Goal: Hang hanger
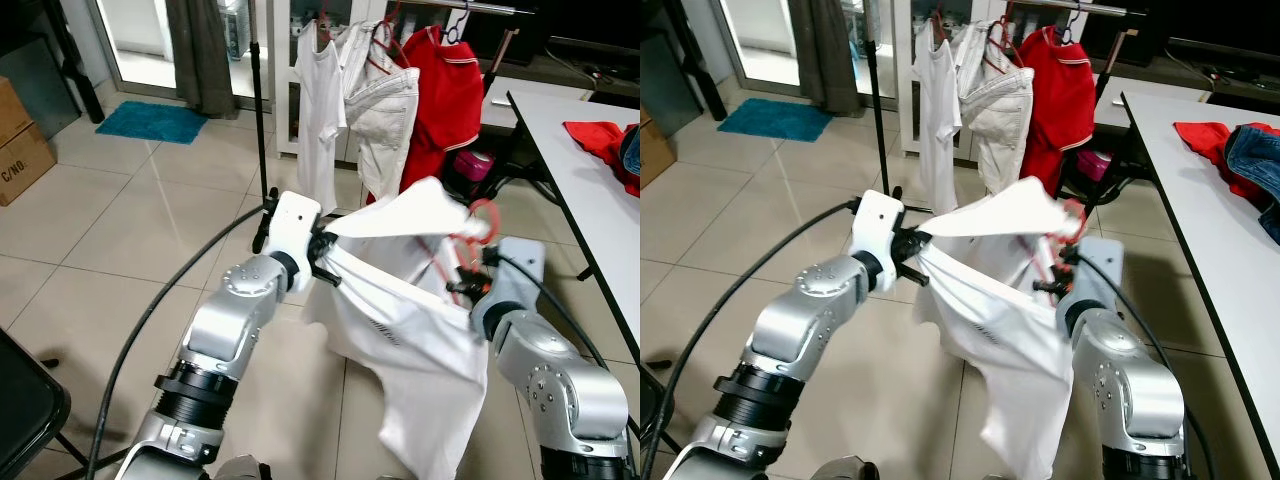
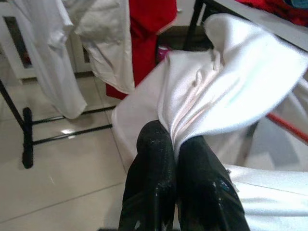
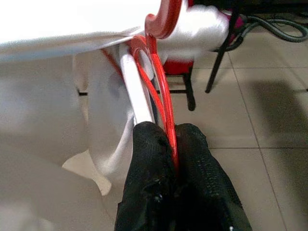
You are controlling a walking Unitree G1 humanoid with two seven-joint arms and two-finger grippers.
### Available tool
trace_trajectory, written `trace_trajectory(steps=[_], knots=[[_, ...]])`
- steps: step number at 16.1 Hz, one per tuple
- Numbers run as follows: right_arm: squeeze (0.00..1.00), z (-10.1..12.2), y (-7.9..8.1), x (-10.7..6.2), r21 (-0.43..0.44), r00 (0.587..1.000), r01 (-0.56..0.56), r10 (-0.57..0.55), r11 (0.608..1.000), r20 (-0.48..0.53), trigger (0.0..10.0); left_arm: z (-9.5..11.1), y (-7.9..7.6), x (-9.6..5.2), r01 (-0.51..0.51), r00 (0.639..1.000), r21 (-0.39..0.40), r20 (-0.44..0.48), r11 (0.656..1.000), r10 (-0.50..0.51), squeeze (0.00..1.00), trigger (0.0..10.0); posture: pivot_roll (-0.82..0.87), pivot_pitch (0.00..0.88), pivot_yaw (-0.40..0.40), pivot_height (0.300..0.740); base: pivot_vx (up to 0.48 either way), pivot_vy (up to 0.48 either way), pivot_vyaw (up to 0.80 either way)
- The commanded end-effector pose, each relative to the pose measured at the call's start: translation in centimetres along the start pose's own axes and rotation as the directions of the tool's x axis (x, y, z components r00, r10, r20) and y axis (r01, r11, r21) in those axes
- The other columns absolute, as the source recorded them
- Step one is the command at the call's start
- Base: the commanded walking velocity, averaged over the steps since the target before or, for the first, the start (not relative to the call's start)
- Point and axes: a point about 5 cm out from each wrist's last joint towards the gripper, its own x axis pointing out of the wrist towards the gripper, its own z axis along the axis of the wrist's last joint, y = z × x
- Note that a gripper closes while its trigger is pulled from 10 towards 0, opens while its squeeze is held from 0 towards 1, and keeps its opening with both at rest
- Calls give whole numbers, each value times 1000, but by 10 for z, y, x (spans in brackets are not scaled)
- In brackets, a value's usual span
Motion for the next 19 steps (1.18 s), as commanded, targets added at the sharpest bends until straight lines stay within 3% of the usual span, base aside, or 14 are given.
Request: trace_trajectory(steps=[1,2,3,5,7,11,13,14,15,19], knots=[[0,-2,-12,1,-21,997,71,-71,997,-16,10000,1,1,-3,-2,1000,3,-1,1000,2,0,0,-61,19,-60,740,0,0,0],[0,-5,-9,2,-43,999,37,-38,998,-33,10000,1,0,-3,1,1000,4,1,1000,-1,0,0,-61,19,-60,740,0,0,0],[0,-19,4,1,-153,990,-105,88,983,-113,10000,4,1,-3,-8,1000,2,12,1000,8,0,0,-58,20,-60,740,0,0,0],[0,-27,9,-3,-201,977,-170,138,965,-162,10000,9,7,-3,-43,998,-12,33,999,44,0,0,-59,22,-58,740,0,0,0],[0,-28,14,-9,-196,958,-250,212,948,-195,10000,12,18,-2,-112,992,-43,56,993,114,0,0,-64,23,-54,740,0,0,0],[0,-22,28,-31,-206,855,-507,458,837,-243,10000,15,48,-2,-303,948,-110,69,947,311,0,0,-72,24,-44,740,0,0,0],[0,-21,32,-36,-177,819,-563,516,807,-252,10000,16,49,-2,-294,951,-103,70,950,302,0,0,-72,22,-43,740,0,0,0],[0,-21,28,-30,-185,854,-508,464,841,-236,10000,17,40,-1,-218,971,-87,76,972,225,0,0,-65,17,-44,740,0,0,0],[0,-18,22,-19,-168,909,-402,371,900,-189,10000,16,28,0,-132,989,-63,64,989,136,0,0,-64,16,-44,740,0,0,0],[0,-4,14,-1,-107,977,-208,201,972,-75,10000,6,-1,-3,55,998,-40,9,998,-55,0,0,-58,7,-44,740,0,0,0]])
